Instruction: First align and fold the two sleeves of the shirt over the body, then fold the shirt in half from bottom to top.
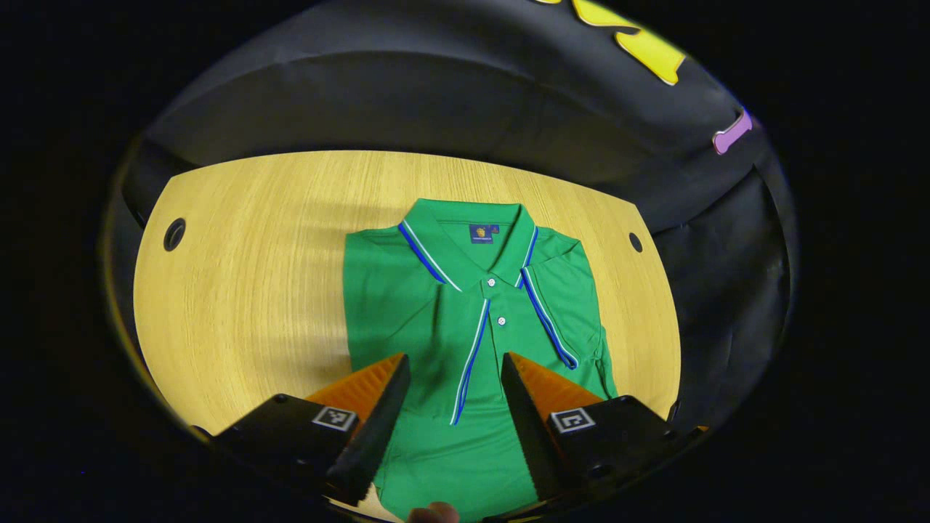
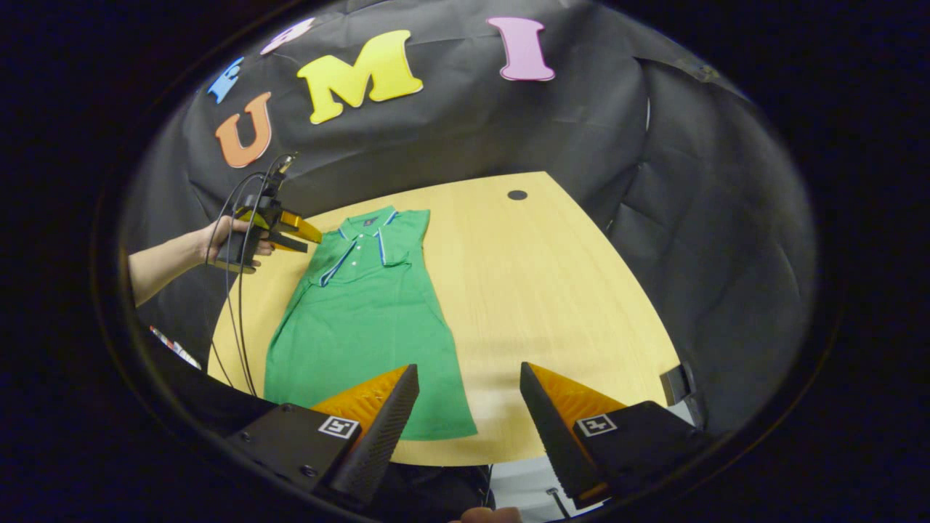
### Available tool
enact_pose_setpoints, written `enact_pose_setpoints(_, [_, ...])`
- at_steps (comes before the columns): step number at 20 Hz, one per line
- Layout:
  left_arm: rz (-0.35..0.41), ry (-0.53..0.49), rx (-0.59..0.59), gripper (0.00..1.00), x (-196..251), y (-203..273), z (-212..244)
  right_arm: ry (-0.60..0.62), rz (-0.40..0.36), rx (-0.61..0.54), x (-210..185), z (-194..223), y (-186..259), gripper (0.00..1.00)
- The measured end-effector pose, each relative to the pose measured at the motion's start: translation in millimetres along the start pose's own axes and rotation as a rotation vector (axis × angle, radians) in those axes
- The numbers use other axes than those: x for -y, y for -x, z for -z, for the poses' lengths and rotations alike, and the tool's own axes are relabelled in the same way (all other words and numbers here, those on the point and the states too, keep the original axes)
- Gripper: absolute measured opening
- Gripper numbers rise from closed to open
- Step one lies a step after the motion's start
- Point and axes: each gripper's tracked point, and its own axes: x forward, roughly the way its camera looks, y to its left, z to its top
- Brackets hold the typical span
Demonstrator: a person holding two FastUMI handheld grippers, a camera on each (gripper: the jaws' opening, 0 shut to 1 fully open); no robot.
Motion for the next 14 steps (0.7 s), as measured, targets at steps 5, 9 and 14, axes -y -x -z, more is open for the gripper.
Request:
enact_pose_setpoints(5, [0.008,0.039,0.046,0.97,-19,49,19,0.08,-0.076,-0.039,-26,-3,-17,0.92])
enact_pose_setpoints(9, [-0.027,-0.002,0.077,0.98,-36,93,54,0.158,-0.11,-0.063,-39,-9,-32,0.99])
enact_pose_setpoints(14, [-0.036,-0.08,0.058,0.98,-39,132,136,0.253,-0.147,-0.122,-46,2,-52,0.96])
